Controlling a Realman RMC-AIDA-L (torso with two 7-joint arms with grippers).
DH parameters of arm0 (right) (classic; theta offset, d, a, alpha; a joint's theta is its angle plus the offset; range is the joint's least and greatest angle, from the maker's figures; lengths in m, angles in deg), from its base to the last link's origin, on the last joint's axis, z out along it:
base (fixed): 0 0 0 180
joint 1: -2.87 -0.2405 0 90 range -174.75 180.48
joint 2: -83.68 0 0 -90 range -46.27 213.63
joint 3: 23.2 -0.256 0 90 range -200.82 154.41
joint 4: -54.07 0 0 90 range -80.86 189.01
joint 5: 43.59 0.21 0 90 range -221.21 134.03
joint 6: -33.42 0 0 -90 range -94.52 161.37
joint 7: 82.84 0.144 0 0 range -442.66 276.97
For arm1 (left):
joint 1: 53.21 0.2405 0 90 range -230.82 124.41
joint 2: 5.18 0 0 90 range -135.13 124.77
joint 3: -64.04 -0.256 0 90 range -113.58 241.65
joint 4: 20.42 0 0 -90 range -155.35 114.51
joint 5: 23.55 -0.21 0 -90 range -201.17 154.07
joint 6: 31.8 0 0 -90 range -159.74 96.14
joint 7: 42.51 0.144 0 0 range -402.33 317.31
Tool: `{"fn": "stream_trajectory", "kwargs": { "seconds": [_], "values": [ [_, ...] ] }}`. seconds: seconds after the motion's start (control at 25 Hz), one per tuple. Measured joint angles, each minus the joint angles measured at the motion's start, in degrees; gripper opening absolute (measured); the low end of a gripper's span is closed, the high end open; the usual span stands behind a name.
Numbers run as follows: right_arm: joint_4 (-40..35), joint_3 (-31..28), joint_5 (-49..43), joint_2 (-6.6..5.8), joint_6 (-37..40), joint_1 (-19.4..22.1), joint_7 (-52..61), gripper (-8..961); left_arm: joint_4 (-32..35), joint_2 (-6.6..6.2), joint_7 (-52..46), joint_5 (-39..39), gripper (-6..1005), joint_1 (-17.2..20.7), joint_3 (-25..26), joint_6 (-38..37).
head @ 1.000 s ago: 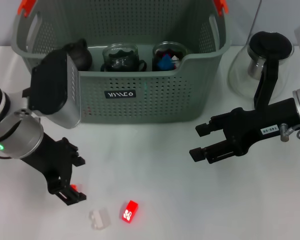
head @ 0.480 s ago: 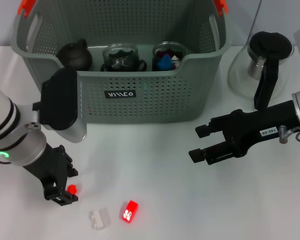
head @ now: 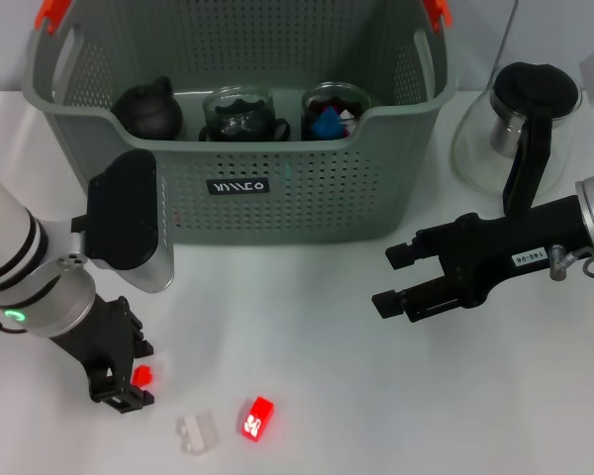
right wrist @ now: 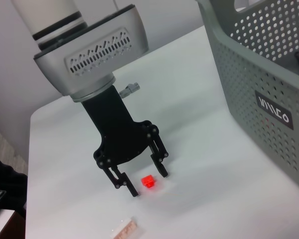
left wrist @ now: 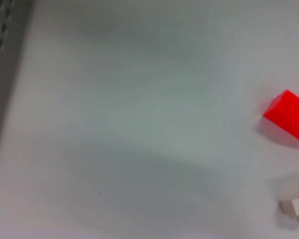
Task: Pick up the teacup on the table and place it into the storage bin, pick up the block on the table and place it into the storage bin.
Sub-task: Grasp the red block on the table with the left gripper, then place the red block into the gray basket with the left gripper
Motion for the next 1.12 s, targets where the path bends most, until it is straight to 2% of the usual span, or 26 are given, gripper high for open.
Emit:
{"fn": "stream_trajectory", "kwargs": {
  "seconds": [0.4, 0.64, 0.84, 0.92, 1.0, 1.12],
  "values": [
    [-0.01, 0.0, 0.0, -0.01, -0.07, 0.04, -0.02, 832, -0.83, -0.15, -0.17, -0.04, 458, -0.28, 0.65, 1.19],
    [-0.01, 0.0, 0.0, -0.11, -0.07, 0.21, -0.2, 832, -0.88, -0.17, -0.38, -0.04, 263, -0.3, 0.76, 1.55],
    [-0.01, 0.0, 0.0, -0.17, -0.05, 0.4, -0.2, 832, 1.54, -0.22, -0.19, 3.03, 184, -0.38, 2.66, -1.52],
    [-0.01, 0.0, 0.0, -0.24, 0.0, 0.43, -0.2, 832, 4.35, -0.33, -0.14, 8.09, 184, -1.17, 6.46, -6.1],
    [-0.01, 0.0, 0.0, -0.32, 0.0, 0.45, -0.2, 832, 7.03, -0.41, -0.54, 14.82, 184, -2.77, 13.25, -10.91],
    [-0.01, 0.0, 0.01, -0.37, 0.06, 0.44, -0.18, 833, 9.68, -0.54, -3.06, 27.6, 185, -6.25, 26.51, -15.64]
  ]
}}
